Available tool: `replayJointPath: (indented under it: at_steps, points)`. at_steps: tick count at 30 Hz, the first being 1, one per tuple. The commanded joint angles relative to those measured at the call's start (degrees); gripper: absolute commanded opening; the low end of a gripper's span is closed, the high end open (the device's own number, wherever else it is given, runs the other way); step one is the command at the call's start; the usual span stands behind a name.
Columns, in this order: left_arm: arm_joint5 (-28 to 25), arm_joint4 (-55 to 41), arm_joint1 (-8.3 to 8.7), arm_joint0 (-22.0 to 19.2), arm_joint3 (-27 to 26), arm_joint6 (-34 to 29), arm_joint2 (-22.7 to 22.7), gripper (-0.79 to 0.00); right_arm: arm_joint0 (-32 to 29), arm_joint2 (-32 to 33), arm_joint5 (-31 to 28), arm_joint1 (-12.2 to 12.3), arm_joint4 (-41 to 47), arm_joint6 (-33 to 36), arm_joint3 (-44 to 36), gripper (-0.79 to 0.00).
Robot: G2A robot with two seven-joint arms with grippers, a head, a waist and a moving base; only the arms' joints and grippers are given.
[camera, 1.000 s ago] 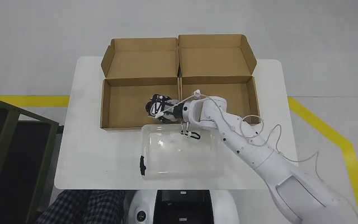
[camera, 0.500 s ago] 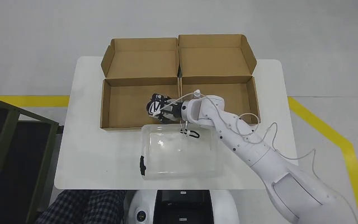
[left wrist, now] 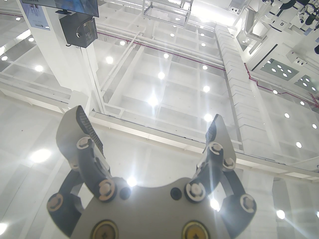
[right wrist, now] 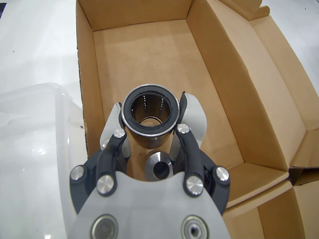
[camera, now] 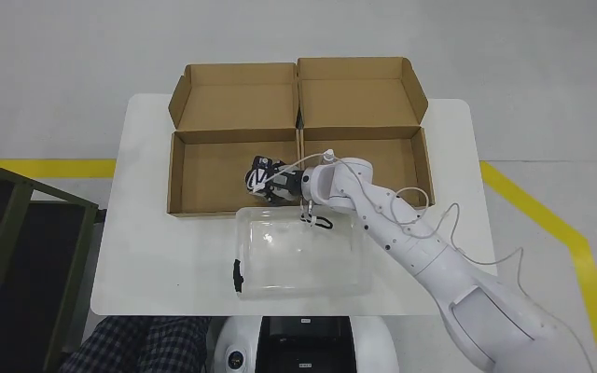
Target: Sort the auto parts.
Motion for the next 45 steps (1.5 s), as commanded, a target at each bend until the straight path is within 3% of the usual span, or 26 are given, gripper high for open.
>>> replayJointPath:
  at_steps: [1, 32, 45]
  points:
    - [0.00, 0.00, 0.00, 0.00, 0.00, 0.00, 0.00, 0.000, 0.03, 0.14, -0.12, -0.10, 0.02, 0.18, 0.08, -0.576]
    - [0.00, 0.00, 0.00, 0.00, 0.00, 0.00, 0.00, 0.000, -1.08, 3.05, -1.76, -0.74, -1.67, 2.12, -0.79, -0.363]
    - [0.00, 0.00, 0.00, 0.00, 0.00, 0.00, 0.00, 0.000, -4.10, 10.10, -2.50, 1.46, -2.43, 3.53, -12.90, -0.305]
